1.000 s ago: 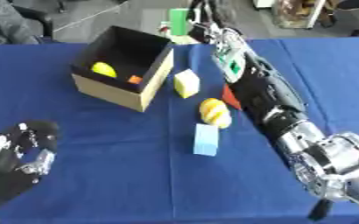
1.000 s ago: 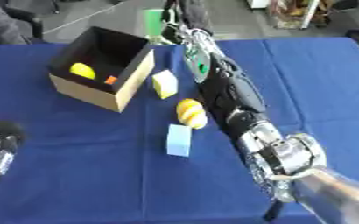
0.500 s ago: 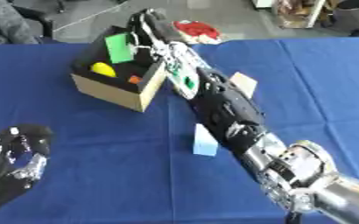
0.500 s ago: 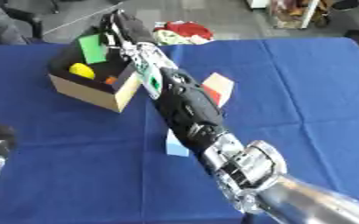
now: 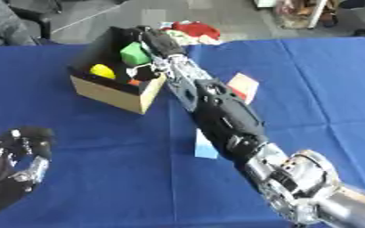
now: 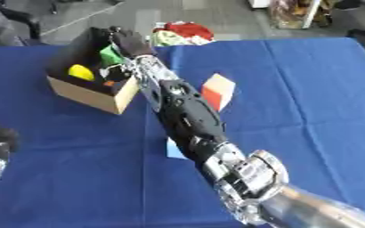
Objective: Pick up objects on the table and place them in the box.
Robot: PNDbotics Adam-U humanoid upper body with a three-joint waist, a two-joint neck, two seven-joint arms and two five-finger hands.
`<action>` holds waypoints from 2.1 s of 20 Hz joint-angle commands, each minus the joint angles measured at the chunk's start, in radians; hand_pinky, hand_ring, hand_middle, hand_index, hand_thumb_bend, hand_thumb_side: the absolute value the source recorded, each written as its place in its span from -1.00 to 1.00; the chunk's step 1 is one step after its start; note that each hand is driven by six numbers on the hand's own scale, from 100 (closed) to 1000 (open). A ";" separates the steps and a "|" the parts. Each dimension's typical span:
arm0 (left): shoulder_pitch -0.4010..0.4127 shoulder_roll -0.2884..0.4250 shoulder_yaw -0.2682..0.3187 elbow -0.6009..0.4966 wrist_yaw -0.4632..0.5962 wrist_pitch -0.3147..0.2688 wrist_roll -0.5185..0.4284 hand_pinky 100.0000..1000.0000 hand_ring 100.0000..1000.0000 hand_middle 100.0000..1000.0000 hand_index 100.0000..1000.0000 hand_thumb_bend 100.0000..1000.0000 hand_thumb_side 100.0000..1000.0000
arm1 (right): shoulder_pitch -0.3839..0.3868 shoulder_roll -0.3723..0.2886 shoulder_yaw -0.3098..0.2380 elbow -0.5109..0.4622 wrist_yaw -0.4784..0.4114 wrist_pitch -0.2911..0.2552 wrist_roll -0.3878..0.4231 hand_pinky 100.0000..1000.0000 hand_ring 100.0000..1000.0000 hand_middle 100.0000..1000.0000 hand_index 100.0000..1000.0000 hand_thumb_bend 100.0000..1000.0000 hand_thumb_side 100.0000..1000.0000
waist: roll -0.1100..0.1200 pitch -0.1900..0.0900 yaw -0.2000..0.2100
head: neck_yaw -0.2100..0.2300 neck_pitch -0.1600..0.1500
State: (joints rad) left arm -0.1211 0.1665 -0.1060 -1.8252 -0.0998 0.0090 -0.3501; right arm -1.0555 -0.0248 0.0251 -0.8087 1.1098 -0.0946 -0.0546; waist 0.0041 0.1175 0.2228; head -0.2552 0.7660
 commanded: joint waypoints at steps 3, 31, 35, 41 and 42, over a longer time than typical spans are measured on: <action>0.000 0.013 0.016 -0.016 -0.003 0.000 0.011 0.41 0.29 0.23 0.39 -0.99 -0.64 | -0.028 -0.148 0.035 -0.136 -0.172 -0.050 0.118 0.71 0.41 0.47 0.80 -0.54 -0.74 | -0.013 -0.015 -0.019 | 0.015 0.004; 0.006 0.012 0.020 -0.015 -0.009 -0.003 0.015 0.42 0.28 0.24 0.39 -1.00 -0.63 | 0.071 -0.168 0.026 0.059 0.059 -0.176 0.532 0.87 0.75 0.73 0.86 -0.35 -0.92 | 0.004 -0.021 -0.044 | 0.038 0.004; 0.006 0.011 0.018 -0.015 -0.009 -0.003 0.014 0.42 0.28 0.24 0.39 -1.00 -0.63 | 0.067 -0.150 0.016 0.076 0.088 -0.164 0.493 0.87 0.74 0.70 0.82 -0.33 -0.88 | 0.005 -0.020 -0.041 | 0.032 0.004; 0.006 0.009 0.017 -0.014 -0.008 -0.002 0.013 0.42 0.28 0.24 0.40 -1.00 -0.62 | 0.069 -0.132 0.025 0.079 0.207 -0.151 0.426 0.83 0.70 0.61 0.72 -0.36 -1.00 | 0.005 -0.021 -0.038 | 0.025 0.004; 0.006 0.009 0.017 -0.014 -0.007 -0.002 0.013 0.42 0.28 0.24 0.40 -1.00 -0.62 | 0.071 -0.129 0.024 0.081 0.233 -0.147 0.408 0.82 0.69 0.59 0.70 -0.36 -1.00 | 0.005 -0.021 -0.037 | 0.024 0.004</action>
State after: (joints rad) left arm -0.1071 0.1677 -0.0897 -1.8250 -0.1108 0.0081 -0.3353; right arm -0.9676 -0.1539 0.0492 -0.7253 1.3125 -0.2443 0.3705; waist -0.0053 0.1164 0.1850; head -0.2284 0.7660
